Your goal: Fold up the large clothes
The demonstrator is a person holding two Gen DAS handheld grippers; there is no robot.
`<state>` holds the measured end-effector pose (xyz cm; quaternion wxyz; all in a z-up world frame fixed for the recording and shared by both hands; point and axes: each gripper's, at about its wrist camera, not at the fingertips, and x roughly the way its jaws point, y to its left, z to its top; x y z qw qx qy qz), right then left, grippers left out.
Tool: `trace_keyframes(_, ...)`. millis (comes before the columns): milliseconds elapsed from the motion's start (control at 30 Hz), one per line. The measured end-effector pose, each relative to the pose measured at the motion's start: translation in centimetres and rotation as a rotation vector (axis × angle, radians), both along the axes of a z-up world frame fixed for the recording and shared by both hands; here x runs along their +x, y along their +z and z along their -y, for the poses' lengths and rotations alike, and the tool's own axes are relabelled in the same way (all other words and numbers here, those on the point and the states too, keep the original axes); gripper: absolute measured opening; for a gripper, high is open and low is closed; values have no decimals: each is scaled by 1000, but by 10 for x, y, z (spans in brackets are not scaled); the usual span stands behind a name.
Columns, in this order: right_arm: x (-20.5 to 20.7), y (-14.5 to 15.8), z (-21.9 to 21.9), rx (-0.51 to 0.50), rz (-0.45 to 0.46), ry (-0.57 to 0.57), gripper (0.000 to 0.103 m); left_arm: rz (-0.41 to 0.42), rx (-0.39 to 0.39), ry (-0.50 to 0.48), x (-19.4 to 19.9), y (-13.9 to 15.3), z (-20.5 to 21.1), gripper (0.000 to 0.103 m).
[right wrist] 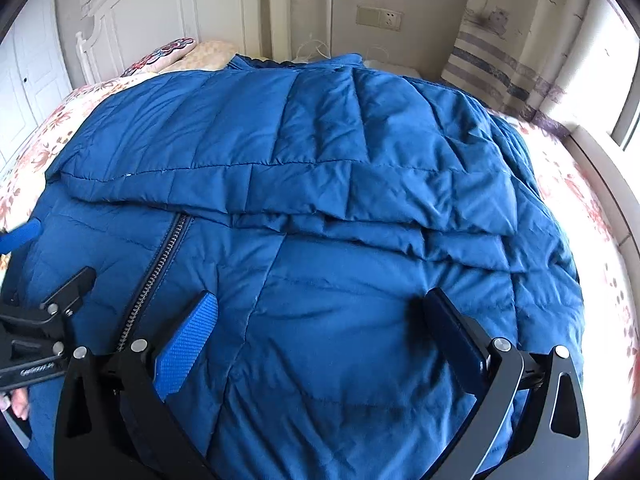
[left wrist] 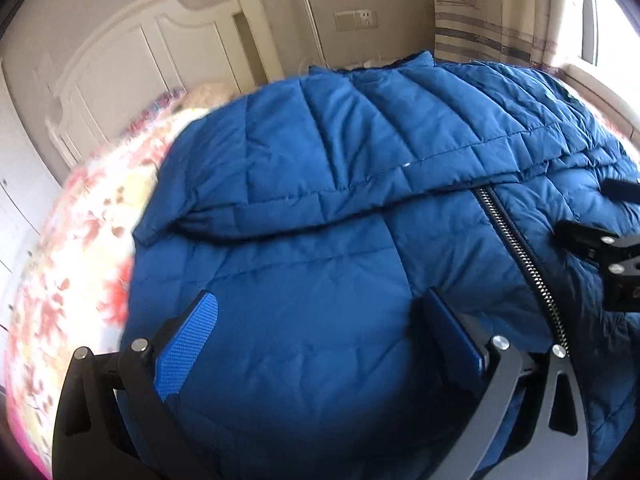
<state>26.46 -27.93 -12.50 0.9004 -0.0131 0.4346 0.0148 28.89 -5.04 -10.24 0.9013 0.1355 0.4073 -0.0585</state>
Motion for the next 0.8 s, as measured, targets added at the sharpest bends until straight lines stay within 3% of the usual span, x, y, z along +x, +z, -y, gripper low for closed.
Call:
trace_keyframes(167,-18,31,48,28,116,-195,98,-34,-65,4,4,-3,-10,101)
trace_keyframes(267,-6,8,78,-24,15,-284,99,-33,-63,3,7,-3,-14,101)
trace_keyframes(300,-3,-4,87,11,-25,-282,99,-34,-64,3,4,-3,-12,101)
trace_keyframes(367,-7,-1,99,90,-8,-300,99,-34,-66,5,3,-3,-11,101)
trace_keyframes(467,-14,4,93,49,1,-323,98,-36,-67,6,5,-4,-11,101)
trace_keyframes(533,-28,14,80,45,49,-297,98,-37,-67,5,5,-4,-12,101)
trace_keyframes(633,-50,28,48,49,118,-172,98,-36,-67,6,5,-4,-10,101)
trace_keyframes(733,-50,9,12,-2,27,0,98,-37,-68,7,5,-4,-11,101)
trace_keyframes(800,-46,-8,6,-39,-18,12,99,-37,-69,6,5,-4,-11,101)
